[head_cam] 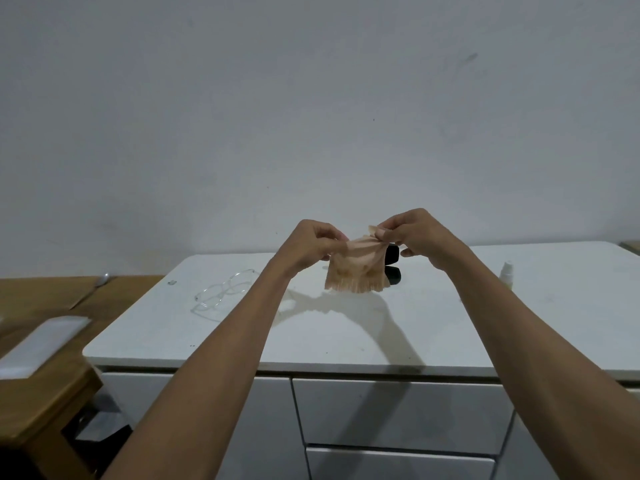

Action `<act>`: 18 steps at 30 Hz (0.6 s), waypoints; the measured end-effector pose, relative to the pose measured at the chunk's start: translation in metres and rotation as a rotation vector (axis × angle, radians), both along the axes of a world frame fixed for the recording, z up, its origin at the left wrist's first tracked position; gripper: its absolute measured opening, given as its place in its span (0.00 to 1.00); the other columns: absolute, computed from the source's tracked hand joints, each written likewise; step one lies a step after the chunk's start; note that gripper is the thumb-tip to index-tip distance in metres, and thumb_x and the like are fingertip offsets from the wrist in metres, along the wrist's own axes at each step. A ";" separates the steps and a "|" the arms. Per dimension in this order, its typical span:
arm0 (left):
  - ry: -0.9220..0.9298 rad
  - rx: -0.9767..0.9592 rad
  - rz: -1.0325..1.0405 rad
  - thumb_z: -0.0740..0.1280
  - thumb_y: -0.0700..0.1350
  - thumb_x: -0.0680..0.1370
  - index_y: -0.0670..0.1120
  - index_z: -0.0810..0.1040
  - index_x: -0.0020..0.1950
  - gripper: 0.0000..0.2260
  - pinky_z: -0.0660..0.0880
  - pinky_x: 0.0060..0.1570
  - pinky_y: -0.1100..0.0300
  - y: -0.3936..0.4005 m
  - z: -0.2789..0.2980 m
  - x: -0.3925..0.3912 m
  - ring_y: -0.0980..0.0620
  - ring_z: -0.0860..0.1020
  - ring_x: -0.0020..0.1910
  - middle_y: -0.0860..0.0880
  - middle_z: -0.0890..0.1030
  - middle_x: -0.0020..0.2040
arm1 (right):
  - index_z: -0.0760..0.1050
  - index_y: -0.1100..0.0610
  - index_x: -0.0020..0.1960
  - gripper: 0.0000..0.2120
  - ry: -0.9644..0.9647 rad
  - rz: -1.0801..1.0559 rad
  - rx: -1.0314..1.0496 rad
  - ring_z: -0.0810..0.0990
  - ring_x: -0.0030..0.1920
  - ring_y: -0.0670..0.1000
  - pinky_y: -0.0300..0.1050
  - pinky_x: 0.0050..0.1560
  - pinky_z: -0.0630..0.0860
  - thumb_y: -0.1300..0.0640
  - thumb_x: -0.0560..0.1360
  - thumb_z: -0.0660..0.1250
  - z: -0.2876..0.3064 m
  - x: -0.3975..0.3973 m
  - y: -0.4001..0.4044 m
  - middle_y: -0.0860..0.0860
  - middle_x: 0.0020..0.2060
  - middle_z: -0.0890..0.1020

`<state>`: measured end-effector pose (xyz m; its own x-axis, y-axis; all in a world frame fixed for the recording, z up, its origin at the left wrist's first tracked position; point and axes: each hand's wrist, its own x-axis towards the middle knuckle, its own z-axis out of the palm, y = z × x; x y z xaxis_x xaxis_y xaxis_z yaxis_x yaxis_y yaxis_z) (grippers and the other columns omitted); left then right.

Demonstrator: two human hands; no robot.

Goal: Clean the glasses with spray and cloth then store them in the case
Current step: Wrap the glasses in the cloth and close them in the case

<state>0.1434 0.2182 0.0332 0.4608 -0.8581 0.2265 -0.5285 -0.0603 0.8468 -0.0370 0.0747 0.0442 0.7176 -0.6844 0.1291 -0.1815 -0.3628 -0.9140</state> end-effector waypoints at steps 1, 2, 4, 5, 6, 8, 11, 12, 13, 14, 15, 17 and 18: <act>-0.045 0.014 -0.003 0.77 0.40 0.71 0.42 0.86 0.44 0.05 0.78 0.43 0.53 0.000 -0.003 0.000 0.53 0.78 0.37 0.51 0.81 0.34 | 0.83 0.60 0.46 0.03 0.009 0.004 -0.005 0.75 0.41 0.49 0.41 0.40 0.71 0.59 0.77 0.74 0.000 0.000 0.001 0.51 0.39 0.80; -0.085 0.020 0.002 0.78 0.41 0.70 0.43 0.86 0.44 0.05 0.74 0.40 0.56 -0.001 -0.006 0.000 0.53 0.76 0.36 0.51 0.81 0.34 | 0.82 0.59 0.44 0.04 0.007 -0.003 -0.010 0.75 0.41 0.50 0.41 0.39 0.71 0.60 0.77 0.73 -0.001 0.000 0.001 0.52 0.39 0.80; -0.118 -0.004 0.018 0.78 0.41 0.71 0.44 0.87 0.44 0.04 0.73 0.41 0.58 -0.002 -0.008 0.001 0.54 0.76 0.36 0.50 0.82 0.35 | 0.81 0.57 0.42 0.05 -0.009 -0.037 -0.018 0.76 0.41 0.51 0.41 0.38 0.71 0.60 0.77 0.73 -0.003 0.001 -0.001 0.52 0.39 0.81; -0.107 -0.020 0.019 0.77 0.42 0.73 0.44 0.87 0.45 0.03 0.74 0.42 0.57 -0.002 -0.008 0.001 0.54 0.77 0.38 0.50 0.83 0.36 | 0.81 0.57 0.42 0.05 -0.022 -0.056 -0.021 0.76 0.41 0.52 0.41 0.38 0.72 0.59 0.77 0.73 -0.004 0.002 -0.002 0.52 0.40 0.81; -0.082 -0.029 0.013 0.76 0.43 0.74 0.44 0.88 0.46 0.04 0.75 0.43 0.57 -0.001 -0.007 0.002 0.55 0.78 0.39 0.50 0.83 0.37 | 0.81 0.57 0.43 0.05 -0.037 -0.074 -0.022 0.77 0.41 0.52 0.41 0.37 0.72 0.59 0.77 0.73 -0.004 0.002 -0.003 0.52 0.41 0.82; -0.016 -0.017 -0.012 0.75 0.44 0.76 0.43 0.88 0.48 0.06 0.77 0.45 0.56 0.001 -0.005 0.004 0.54 0.76 0.39 0.50 0.82 0.37 | 0.80 0.57 0.43 0.04 -0.065 -0.099 -0.029 0.76 0.41 0.51 0.41 0.37 0.72 0.59 0.77 0.72 -0.005 0.002 -0.004 0.52 0.42 0.81; 0.069 -0.007 -0.025 0.74 0.45 0.76 0.42 0.87 0.49 0.07 0.79 0.48 0.52 0.004 -0.002 0.004 0.52 0.76 0.43 0.46 0.83 0.41 | 0.80 0.58 0.44 0.03 -0.106 -0.114 -0.026 0.74 0.41 0.50 0.40 0.37 0.72 0.60 0.77 0.72 -0.004 0.001 -0.005 0.51 0.42 0.80; 0.095 -0.017 -0.021 0.74 0.44 0.76 0.42 0.87 0.50 0.07 0.80 0.49 0.51 0.004 -0.001 0.004 0.52 0.78 0.43 0.46 0.84 0.42 | 0.81 0.58 0.45 0.03 -0.117 -0.113 -0.015 0.75 0.41 0.50 0.41 0.37 0.72 0.60 0.77 0.71 -0.005 0.001 -0.005 0.50 0.41 0.80; 0.117 -0.028 -0.017 0.75 0.44 0.76 0.41 0.87 0.50 0.07 0.80 0.50 0.51 0.004 -0.001 0.004 0.52 0.80 0.43 0.46 0.84 0.42 | 0.81 0.58 0.45 0.03 -0.126 -0.113 -0.010 0.75 0.40 0.50 0.41 0.37 0.73 0.60 0.77 0.72 -0.005 0.001 -0.005 0.49 0.41 0.80; 0.134 -0.037 -0.014 0.75 0.43 0.76 0.41 0.87 0.51 0.07 0.80 0.50 0.52 0.004 -0.001 0.005 0.52 0.81 0.42 0.46 0.85 0.42 | 0.81 0.57 0.45 0.03 -0.129 -0.116 -0.009 0.75 0.40 0.50 0.42 0.38 0.73 0.60 0.77 0.72 -0.006 0.001 -0.005 0.49 0.40 0.80; 0.146 -0.043 -0.006 0.75 0.42 0.75 0.41 0.86 0.51 0.06 0.79 0.49 0.53 0.004 -0.001 0.005 0.53 0.82 0.41 0.46 0.85 0.42 | 0.81 0.57 0.44 0.04 -0.130 -0.120 -0.009 0.75 0.40 0.50 0.42 0.38 0.73 0.59 0.77 0.72 -0.007 0.002 -0.005 0.50 0.40 0.80; 0.168 -0.051 0.022 0.76 0.40 0.74 0.41 0.86 0.50 0.06 0.79 0.48 0.54 0.002 -0.002 0.006 0.53 0.82 0.40 0.48 0.84 0.40 | 0.81 0.57 0.44 0.03 -0.128 -0.125 -0.007 0.75 0.40 0.51 0.43 0.38 0.73 0.60 0.77 0.72 -0.010 0.003 -0.006 0.51 0.41 0.80; 0.179 -0.053 0.037 0.76 0.39 0.73 0.41 0.86 0.49 0.06 0.78 0.48 0.54 0.002 -0.002 0.007 0.52 0.82 0.41 0.49 0.84 0.40 | 0.81 0.57 0.45 0.02 -0.130 -0.128 -0.006 0.75 0.40 0.51 0.43 0.38 0.73 0.61 0.77 0.72 -0.011 0.003 -0.005 0.51 0.41 0.80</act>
<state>0.1504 0.2198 0.0308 0.5289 -0.8288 0.1825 -0.3671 -0.0296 0.9297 -0.0339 0.0692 0.0332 0.6020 -0.7678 0.2191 -0.1069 -0.3494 -0.9308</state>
